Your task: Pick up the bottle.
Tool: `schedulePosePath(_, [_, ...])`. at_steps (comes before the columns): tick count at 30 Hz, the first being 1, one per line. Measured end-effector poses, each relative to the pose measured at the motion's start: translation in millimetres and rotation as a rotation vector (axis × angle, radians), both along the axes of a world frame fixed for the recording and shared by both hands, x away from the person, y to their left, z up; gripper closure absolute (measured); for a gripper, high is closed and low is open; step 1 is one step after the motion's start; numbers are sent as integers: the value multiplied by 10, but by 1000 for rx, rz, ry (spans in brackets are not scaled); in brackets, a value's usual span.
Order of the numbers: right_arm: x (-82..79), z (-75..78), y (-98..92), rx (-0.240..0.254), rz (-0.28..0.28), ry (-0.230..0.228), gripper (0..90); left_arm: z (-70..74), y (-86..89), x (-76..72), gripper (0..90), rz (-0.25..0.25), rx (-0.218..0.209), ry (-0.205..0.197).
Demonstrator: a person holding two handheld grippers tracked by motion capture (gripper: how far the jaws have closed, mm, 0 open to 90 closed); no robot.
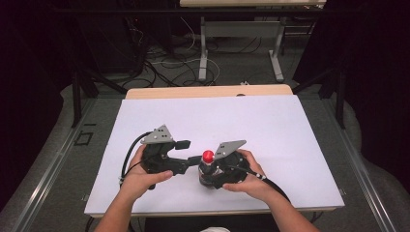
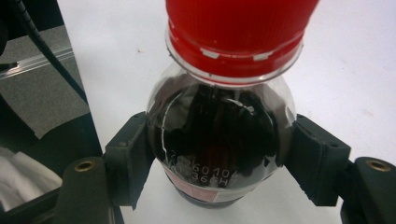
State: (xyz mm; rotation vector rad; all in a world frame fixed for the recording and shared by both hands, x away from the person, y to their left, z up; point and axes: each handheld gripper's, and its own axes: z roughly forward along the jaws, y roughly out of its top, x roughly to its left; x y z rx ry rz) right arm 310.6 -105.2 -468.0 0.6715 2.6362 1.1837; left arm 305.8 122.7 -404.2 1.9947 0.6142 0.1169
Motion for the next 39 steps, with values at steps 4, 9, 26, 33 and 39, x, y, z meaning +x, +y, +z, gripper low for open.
schedulePosePath(4, [-19, 4, 10, 11, 18, 11, 295, 57, -120, -18, 379, -83, 12, 7])
schedulePosePath(9, [-38, 30, 7, 15, 27, 2, 296, 83, -223, 10, 415, -94, 54, 18])
schedulePosePath(26, [-80, 71, -7, 40, 51, 9, 295, 54, -378, 138, 555, -169, 40, 70])
schedulePosePath(33, [-82, 68, -3, 34, 61, 14, 295, 17, -352, 139, 599, -173, 32, 67])
schedulePosePath(39, [-82, 59, 14, 32, 51, 15, 296, 28, -360, 102, 609, -141, 55, 44])
